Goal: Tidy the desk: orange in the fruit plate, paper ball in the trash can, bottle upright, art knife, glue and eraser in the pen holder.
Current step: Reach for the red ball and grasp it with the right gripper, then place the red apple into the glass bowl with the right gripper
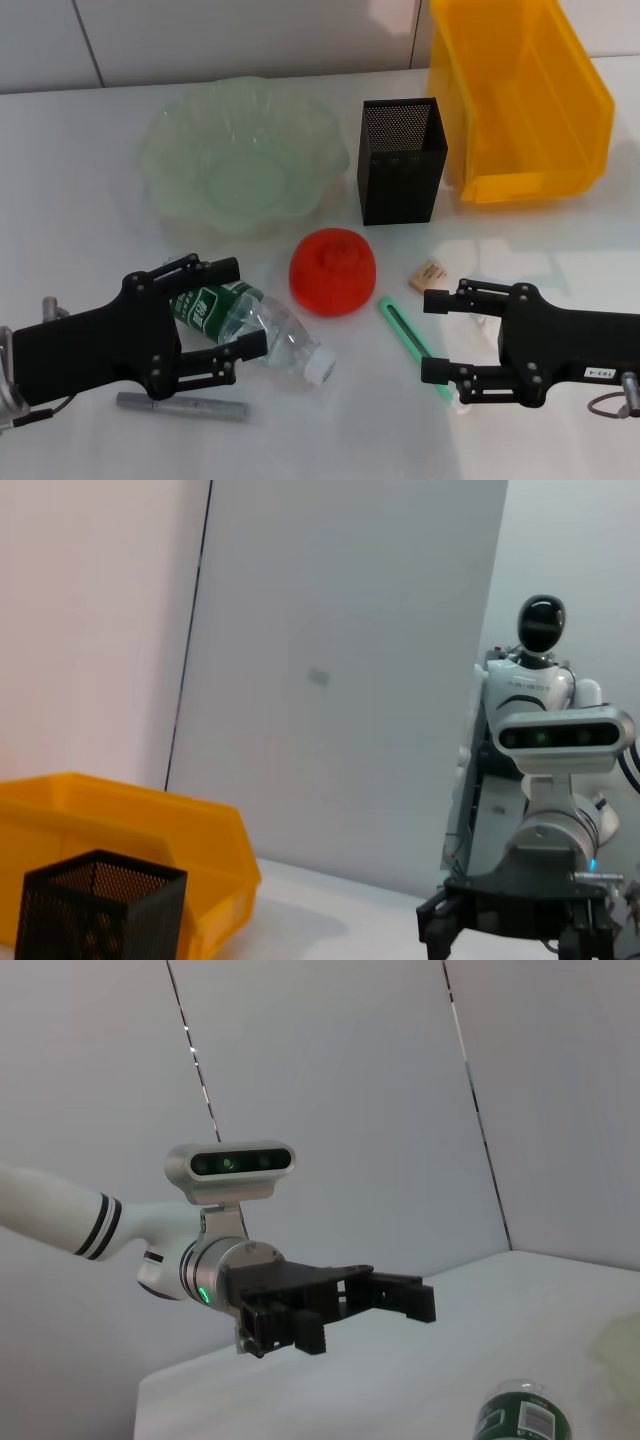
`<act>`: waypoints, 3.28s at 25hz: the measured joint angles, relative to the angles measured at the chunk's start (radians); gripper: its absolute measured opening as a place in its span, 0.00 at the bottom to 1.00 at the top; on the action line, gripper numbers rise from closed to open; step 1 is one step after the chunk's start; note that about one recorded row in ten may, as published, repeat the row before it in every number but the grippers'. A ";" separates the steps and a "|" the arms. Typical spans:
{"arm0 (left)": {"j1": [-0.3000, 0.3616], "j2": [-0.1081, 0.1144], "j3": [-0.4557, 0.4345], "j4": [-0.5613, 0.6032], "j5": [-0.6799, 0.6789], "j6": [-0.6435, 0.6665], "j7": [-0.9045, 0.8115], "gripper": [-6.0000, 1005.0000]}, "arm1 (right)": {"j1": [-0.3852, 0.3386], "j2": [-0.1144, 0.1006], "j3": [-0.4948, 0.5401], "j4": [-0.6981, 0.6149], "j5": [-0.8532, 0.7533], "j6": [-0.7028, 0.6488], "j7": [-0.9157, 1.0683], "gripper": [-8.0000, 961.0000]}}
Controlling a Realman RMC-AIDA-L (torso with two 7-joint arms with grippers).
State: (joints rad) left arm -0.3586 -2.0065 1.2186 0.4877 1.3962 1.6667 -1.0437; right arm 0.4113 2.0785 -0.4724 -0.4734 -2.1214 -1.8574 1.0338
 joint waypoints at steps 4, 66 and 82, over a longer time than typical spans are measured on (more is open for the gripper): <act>-0.005 -0.013 -0.020 0.009 0.000 -0.009 0.005 0.85 | -0.019 -0.001 0.016 -0.007 0.000 0.000 -0.003 0.79; -0.025 -0.057 0.002 0.011 0.053 -0.047 0.011 0.82 | 0.231 0.009 -0.013 0.374 0.157 0.632 -0.228 0.57; -0.029 -0.057 -0.005 0.010 0.053 -0.047 0.012 0.81 | 0.146 0.006 0.017 0.299 0.172 0.400 -0.232 0.22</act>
State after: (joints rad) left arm -0.3878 -2.0632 1.2134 0.4980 1.4495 1.6199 -1.0318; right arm 0.5571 2.0846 -0.4554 -0.1747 -1.9490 -1.4572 0.8017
